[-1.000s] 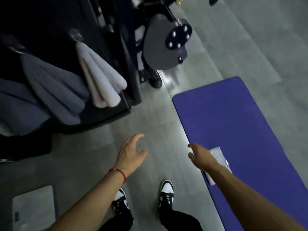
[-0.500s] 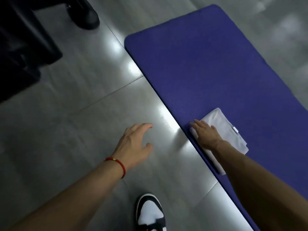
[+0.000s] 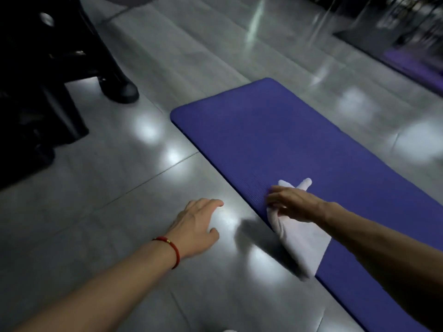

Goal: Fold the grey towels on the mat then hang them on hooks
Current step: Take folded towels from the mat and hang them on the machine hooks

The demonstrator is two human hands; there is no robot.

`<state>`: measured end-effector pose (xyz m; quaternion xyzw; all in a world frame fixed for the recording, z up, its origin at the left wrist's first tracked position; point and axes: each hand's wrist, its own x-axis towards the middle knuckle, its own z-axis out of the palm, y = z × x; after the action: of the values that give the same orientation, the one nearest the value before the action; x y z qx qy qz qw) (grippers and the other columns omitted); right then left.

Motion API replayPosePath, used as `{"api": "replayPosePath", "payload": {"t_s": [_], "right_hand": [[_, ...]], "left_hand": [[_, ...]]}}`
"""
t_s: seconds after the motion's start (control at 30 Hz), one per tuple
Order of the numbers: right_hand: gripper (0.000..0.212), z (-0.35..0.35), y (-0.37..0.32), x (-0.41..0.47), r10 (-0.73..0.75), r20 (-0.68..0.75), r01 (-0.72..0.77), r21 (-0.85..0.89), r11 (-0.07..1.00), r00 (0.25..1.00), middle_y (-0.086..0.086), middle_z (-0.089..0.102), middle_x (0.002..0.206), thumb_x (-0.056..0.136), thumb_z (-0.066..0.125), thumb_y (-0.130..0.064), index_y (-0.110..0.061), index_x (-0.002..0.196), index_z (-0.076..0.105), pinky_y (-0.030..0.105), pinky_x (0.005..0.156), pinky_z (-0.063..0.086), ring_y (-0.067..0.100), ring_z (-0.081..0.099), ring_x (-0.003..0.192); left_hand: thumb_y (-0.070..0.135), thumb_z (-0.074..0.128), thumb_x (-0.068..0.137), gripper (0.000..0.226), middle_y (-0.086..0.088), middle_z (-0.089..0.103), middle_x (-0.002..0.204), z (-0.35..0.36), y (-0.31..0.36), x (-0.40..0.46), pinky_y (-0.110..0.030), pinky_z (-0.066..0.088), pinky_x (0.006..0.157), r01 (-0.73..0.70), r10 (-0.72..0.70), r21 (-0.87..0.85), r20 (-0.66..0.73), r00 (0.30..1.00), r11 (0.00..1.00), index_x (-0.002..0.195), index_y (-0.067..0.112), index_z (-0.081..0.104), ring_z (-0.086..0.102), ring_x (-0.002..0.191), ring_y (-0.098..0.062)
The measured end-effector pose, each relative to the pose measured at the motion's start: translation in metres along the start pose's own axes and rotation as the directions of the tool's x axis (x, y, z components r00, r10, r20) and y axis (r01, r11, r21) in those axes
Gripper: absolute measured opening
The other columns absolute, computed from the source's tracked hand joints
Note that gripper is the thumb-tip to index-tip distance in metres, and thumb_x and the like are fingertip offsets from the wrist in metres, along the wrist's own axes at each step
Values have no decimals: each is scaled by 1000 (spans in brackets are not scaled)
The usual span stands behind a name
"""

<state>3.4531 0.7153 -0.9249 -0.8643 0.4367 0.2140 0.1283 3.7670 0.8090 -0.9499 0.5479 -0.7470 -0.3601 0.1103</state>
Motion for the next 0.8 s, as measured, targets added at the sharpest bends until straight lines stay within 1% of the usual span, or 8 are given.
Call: {"api": "replayPosePath", "payload": {"t_s": [0.1,0.2,0.27,0.37,0.5,0.6,0.7,0.8], "right_hand": [[10,-58,-60,19,-96,-109,109,124,986,989,-10,53,95,91,71,-17,-21,94,62,20,71,43,3,52,82],[18,-119,-145,47,-238,-177,259,104,960,955,-10,62,85,86,78,-20,-23,98,65,10,62,36,3,52,73],[22,-155,-204,62,-341,-271,379,102,920,900,-15,64,85,83,79,-20,-29,99,67,10,64,40,0,57,74],[23,-201,-293,84,-443,-382,514,103,852,811,-14,69,87,81,77,-19,-33,98,69,24,70,51,5,65,82],[19,-248,-414,103,-555,-505,692,125,711,661,-14,71,86,82,83,-24,-27,98,72,16,70,50,3,67,82],[24,-267,-498,118,-554,-596,776,200,598,581,-13,69,93,81,85,-25,-27,100,72,13,77,48,2,65,88],[39,-268,-575,134,-518,-670,820,255,513,532,-10,62,107,78,87,-32,-30,112,68,10,84,45,0,61,99],[41,-261,-635,135,-514,-645,824,412,389,565,-10,63,107,79,87,-30,-29,113,63,16,84,51,5,63,98]], "left_hand": [[46,49,76,73,4,43,149,-54,-7,-27,-29,29,116,-47,45,68,21,999,997,147,27,40,37,140,-17],[40,67,88,64,5,50,144,-105,-22,-68,-26,37,111,-13,13,1,13,1000,1000,145,25,43,47,132,-13],[46,74,81,64,11,57,134,-136,-37,-103,-32,51,102,77,-81,-153,-20,997,985,139,33,48,56,120,-7],[50,78,74,48,18,66,112,-177,-62,-166,-29,58,87,136,-194,-261,-210,958,956,116,39,58,65,102,0],[36,73,83,22,12,69,89,-228,-97,-261,-29,55,70,152,-290,-273,-589,755,950,101,30,63,66,82,-2],[35,63,93,12,1,66,80,-256,-124,-330,-36,54,64,170,-344,-307,-713,610,937,89,24,60,64,71,-7],[36,63,95,3,11,66,102,-272,-150,-391,-28,61,74,148,-407,-388,-764,501,910,97,38,63,67,88,-1],[31,66,95,42,30,48,138,-281,-170,-441,-20,55,90,92,-449,-465,-755,478,880,130,50,51,56,119,6]]}}
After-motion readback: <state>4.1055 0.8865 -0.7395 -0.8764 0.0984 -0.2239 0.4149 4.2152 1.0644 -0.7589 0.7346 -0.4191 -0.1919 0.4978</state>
